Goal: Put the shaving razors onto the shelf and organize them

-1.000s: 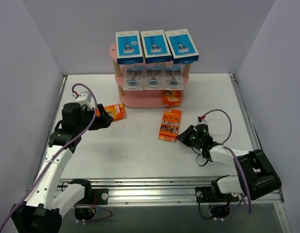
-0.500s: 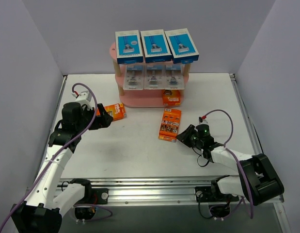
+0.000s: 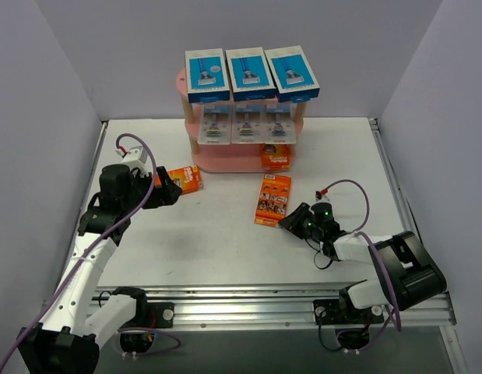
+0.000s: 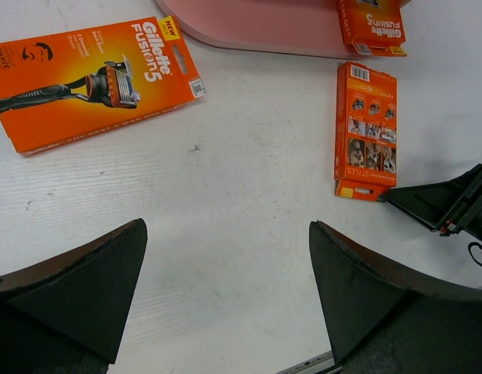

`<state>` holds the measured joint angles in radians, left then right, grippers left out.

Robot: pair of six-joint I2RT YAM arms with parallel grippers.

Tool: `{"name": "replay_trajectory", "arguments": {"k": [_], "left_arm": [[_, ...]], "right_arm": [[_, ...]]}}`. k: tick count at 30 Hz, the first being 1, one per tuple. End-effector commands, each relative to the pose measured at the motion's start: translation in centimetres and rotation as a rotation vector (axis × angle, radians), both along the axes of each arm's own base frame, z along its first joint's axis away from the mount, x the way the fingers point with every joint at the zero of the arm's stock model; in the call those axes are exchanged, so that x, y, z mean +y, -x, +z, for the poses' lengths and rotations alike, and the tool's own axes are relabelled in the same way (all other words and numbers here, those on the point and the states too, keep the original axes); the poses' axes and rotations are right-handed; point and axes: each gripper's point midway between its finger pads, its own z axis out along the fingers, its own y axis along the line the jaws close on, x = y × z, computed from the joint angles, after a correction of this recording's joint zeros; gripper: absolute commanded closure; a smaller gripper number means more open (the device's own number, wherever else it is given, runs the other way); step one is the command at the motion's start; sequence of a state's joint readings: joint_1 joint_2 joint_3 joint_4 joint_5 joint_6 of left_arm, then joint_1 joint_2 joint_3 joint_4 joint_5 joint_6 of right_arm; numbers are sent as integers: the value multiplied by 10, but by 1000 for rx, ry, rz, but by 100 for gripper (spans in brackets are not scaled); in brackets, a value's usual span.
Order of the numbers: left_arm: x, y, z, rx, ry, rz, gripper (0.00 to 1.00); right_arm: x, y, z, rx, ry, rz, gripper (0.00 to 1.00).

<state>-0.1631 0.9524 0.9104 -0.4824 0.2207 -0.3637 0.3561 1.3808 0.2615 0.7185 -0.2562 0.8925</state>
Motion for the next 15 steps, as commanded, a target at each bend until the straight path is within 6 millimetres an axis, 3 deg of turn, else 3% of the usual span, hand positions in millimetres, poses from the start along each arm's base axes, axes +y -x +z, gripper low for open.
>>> {"name": "replay_trajectory", "arguments": {"k": [1,10,15], "left_arm": [[-5,-2,8,-25,23,-17,6],[-5,-2,8,-26,25,-18,6],[-6,-2,8,-26,26,-19,6]], "right_arm": [[-3,6,-13,35,29,-2,74],[-1,6,-21,58,25,-13,75],[1,5,-24,61,12,-15,87]]}}
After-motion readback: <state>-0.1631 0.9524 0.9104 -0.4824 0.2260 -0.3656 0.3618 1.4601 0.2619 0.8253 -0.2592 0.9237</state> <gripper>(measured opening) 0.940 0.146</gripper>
